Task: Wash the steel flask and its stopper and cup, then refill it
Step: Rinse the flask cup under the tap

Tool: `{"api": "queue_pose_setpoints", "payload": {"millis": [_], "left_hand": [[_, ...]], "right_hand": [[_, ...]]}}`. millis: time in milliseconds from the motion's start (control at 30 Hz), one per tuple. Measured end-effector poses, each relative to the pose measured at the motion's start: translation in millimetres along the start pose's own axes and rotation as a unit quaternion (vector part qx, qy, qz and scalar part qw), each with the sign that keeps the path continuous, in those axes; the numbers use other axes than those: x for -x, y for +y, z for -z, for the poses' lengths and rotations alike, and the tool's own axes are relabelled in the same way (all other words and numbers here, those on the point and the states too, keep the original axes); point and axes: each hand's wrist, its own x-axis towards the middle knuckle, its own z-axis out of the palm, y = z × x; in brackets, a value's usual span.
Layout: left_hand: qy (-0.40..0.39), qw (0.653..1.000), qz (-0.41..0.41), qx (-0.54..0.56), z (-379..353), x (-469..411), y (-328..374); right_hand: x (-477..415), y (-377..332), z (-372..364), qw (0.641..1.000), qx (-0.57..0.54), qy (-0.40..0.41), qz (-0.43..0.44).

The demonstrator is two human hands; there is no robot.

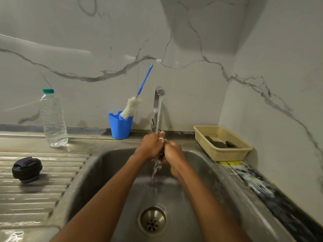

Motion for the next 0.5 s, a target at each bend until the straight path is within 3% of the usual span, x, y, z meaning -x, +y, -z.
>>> {"api": "queue_pose_setpoints", "payload": {"millis": [100,167,233,333,433,500], "left_hand": [[0.011,0.998,-0.047,-0.049,1,2,-10],[0.040,0.997,-0.024,-0.060,0,2,-16],[0.056,0.994,0.050,-0.084,3,3,-9],[0.045,0.983,0.179,0.014,6,1,-3],[-0.023,0.972,0.166,0.164,9,7,-14],[-0.054,0.966,0.146,0.205,8,17,-25]], "right_hand": [[-3,0,-5,0.998,-0.056,-0.019,-0.038],[-2,-1,-8,0.994,-0.089,-0.040,-0.048],[0,-4,-9,0.992,-0.106,-0.059,-0.044],[0,-4,-8,0.995,-0.062,-0.075,-0.004],[0,-2,-7,0.998,0.013,-0.062,0.029],[0,0,-7,0.997,0.055,-0.040,0.037]]}}
